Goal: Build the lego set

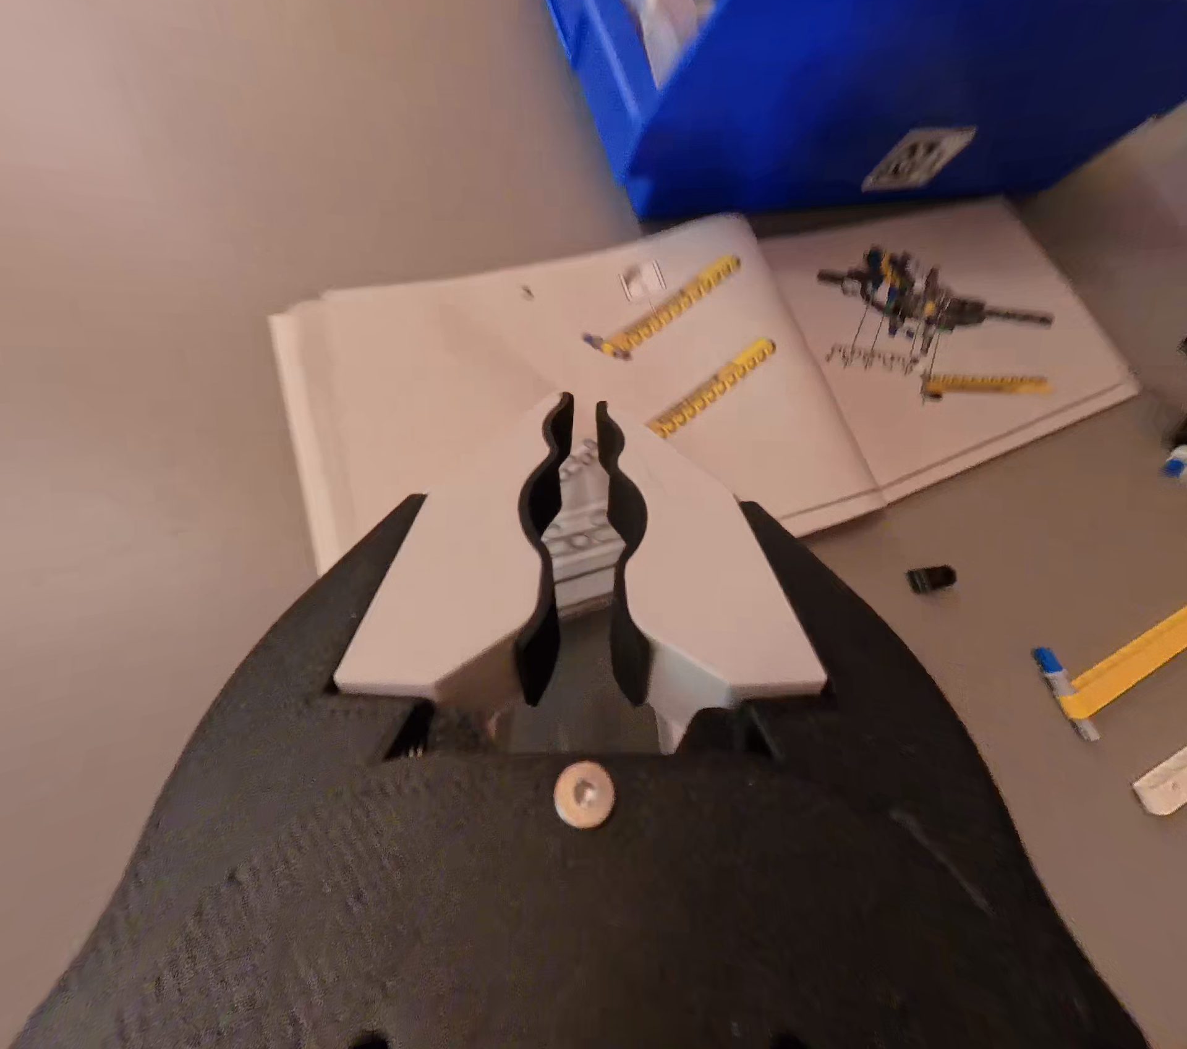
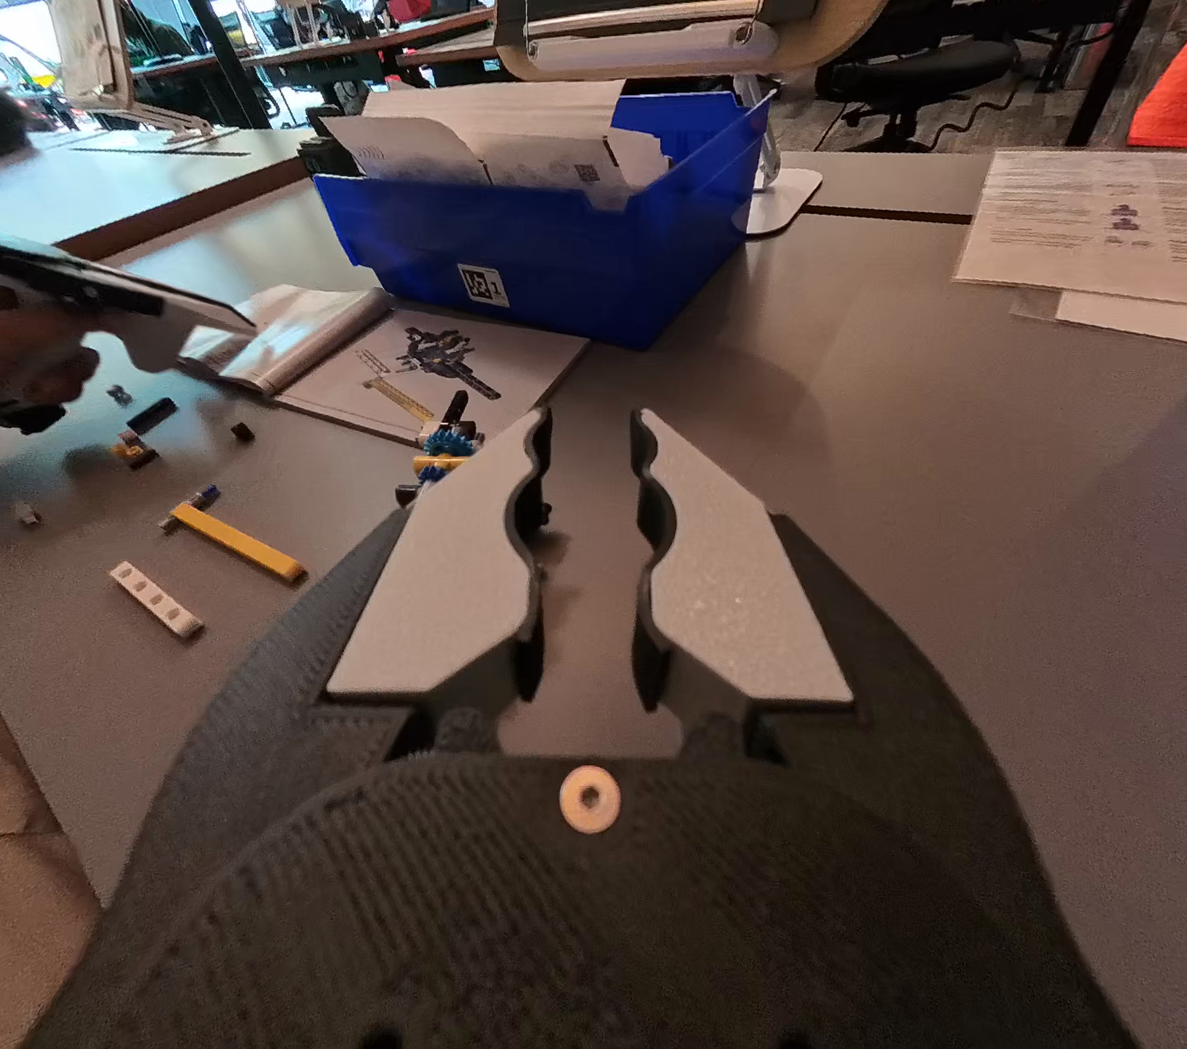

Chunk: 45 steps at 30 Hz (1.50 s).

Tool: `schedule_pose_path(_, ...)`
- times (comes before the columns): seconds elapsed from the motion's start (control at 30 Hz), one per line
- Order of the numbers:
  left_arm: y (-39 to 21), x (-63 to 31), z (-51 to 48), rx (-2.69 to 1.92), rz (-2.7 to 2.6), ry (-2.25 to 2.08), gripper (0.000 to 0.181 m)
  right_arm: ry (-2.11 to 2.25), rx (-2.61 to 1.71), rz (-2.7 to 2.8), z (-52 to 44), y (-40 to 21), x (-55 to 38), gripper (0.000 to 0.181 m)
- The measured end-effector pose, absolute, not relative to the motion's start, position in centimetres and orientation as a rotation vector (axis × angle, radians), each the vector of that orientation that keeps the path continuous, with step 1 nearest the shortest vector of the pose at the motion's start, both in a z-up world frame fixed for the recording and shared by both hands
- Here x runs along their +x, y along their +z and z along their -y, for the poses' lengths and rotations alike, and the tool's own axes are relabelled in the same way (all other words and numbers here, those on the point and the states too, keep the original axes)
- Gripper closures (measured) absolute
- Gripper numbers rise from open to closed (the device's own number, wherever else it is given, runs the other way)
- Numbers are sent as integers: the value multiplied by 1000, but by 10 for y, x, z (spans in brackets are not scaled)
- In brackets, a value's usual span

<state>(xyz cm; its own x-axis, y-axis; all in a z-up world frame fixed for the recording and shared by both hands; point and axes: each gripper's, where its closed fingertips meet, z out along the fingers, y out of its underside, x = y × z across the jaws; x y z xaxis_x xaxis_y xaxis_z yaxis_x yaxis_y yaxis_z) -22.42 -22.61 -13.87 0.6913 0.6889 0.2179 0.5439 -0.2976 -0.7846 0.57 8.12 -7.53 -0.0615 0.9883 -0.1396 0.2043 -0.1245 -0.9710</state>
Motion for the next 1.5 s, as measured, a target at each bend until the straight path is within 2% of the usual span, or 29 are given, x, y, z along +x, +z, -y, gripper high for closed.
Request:
schedule_pose_path(0.03,-129,-230,231,-1911,948,190,173,1255,-1419,1351,-82,-75,6,159)
schedule_pose_path(0.17,-89,-247,254,-1620,940,148,170,1242,-1401,1338,-87,-73,7,159)
schedule_pose_path(0.3,-77,-257,273,-1507,948,145,169,1238,-1407,1320,-94,-72,9,158)
schedule_pose_path(0.73,-78,-247,255,-1604,832,209,172,1105,-1258,1557,-74,-75,22,155)
schedule_pose_path(0.9,-81,-245,249,-1630,813,209,172,1294,-1273,1508,-65,-71,18,156)
schedule_pose_path(1.5,-84,-242,243,-1645,797,189,173,1368,-1293,1466,-61,-69,12,156)
